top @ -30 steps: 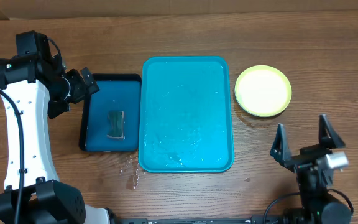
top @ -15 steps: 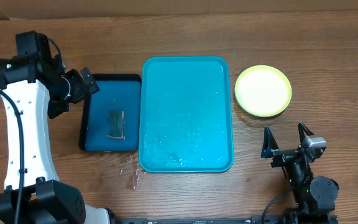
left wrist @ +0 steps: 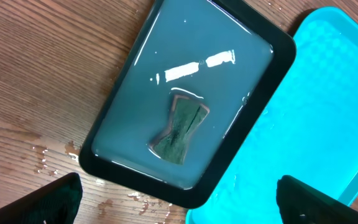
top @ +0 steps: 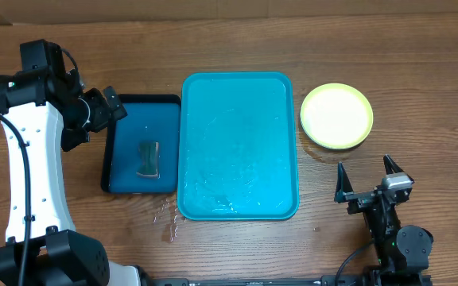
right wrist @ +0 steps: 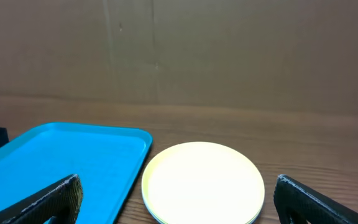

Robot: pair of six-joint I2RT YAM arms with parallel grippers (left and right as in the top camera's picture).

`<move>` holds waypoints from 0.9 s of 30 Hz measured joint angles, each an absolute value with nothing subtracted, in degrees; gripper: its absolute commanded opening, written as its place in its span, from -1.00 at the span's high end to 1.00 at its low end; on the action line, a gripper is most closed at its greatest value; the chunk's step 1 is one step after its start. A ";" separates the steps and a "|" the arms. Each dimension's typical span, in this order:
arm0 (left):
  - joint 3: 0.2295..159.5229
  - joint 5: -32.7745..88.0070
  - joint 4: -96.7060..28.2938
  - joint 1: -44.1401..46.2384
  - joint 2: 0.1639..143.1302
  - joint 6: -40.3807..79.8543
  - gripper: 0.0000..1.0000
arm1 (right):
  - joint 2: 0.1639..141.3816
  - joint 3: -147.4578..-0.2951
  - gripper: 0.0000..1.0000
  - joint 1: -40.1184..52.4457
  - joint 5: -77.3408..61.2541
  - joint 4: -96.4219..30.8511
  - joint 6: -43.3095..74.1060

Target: Clean dirty plates on tray and stack at the side

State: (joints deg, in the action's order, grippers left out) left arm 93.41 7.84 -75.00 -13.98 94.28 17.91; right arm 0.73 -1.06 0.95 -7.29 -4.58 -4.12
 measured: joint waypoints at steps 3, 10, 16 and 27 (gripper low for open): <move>93.41 7.84 -75.00 -13.98 94.28 17.91 -1.00 | 0.73 -1.06 -0.99 0.97 -7.27 -4.54 -4.75; 93.38 7.84 -75.00 -13.98 94.28 17.91 -1.00 | 0.73 -1.06 -0.99 0.95 -7.27 -4.54 -5.17; 93.38 7.84 -75.00 -13.98 94.28 17.91 -0.99 | 0.73 -1.06 -0.99 0.97 -7.27 -4.54 -5.19; 93.41 7.84 -75.00 -13.98 94.28 17.91 -0.99 | 0.73 -1.06 -0.99 3.88 -7.29 -4.54 -5.21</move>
